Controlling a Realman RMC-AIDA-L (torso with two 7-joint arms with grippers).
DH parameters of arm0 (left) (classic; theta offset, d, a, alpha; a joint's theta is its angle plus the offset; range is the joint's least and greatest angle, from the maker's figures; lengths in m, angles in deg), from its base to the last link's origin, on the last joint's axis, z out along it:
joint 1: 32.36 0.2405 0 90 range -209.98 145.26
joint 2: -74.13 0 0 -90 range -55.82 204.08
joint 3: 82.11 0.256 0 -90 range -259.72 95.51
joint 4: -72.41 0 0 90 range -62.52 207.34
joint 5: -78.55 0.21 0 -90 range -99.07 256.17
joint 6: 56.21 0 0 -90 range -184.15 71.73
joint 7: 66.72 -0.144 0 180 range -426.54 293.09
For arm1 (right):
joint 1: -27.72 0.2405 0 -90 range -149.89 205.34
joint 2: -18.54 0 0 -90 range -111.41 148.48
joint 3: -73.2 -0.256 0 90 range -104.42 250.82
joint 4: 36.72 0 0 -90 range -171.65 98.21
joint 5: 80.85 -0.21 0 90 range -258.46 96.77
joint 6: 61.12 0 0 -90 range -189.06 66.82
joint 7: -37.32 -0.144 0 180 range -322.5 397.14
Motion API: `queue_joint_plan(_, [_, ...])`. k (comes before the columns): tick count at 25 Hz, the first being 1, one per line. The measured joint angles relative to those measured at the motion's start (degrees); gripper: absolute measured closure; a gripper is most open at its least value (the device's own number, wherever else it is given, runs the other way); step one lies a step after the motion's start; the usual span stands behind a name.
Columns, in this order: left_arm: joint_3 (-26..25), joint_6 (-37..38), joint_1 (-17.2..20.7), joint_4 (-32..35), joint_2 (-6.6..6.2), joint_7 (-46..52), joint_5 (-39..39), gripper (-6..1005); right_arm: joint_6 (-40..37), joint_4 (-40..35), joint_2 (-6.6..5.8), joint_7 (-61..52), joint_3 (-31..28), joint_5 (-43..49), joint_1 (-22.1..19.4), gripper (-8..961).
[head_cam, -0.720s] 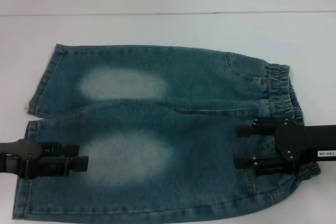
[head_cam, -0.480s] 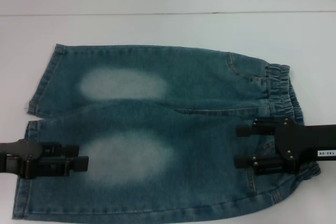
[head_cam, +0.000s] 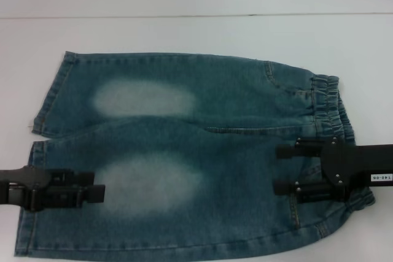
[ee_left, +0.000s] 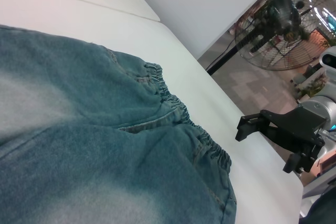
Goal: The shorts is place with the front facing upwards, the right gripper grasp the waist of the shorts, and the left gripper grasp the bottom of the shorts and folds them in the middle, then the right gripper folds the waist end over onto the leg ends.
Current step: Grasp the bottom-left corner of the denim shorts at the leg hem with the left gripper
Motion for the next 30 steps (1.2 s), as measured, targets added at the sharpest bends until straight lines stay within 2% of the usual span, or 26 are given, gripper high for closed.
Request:
queue_joint_plan(2, [0.0,0.2,-0.1,-0.1,-0.27,1.0,0.0,263,0.0,0.0,-0.08,-0.1,-0.1,0.0,0.1,92])
queue_joint_plan(5, [0.0,0.3,-0.2,-0.1,-1.40,4.8,0.1,264,0.0,0.0,-0.33,-0.3,-0.5,0.0,0.1,92])
queue_joint_plan(13, [-0.9,-0.5,-0.5,0.0,-6.14,21.6,3.9,264,0.0,-0.2,-0.60,-0.1,-2.5,-0.2,0.1,92])
queue_joint_plan(15, [-1.3,-0.6,-0.3,-0.1,-6.94,25.5,5.1,264,0.0,-0.4,-0.60,0.0,-2.8,-0.2,0.1,91])
queue_joint_plan(22, [-3.1,0.3,0.3,0.1,-7.79,31.6,12.1,263,0.5,-0.4,-0.60,1.1,-3.9,-0.3,0.2,91])
queue_joint_plan(30, [-3.6,-0.7,0.7,-0.3,-7.47,31.8,15.8,264,2.1,-0.1,-0.66,2.2,-3.9,-0.9,0.8,92])
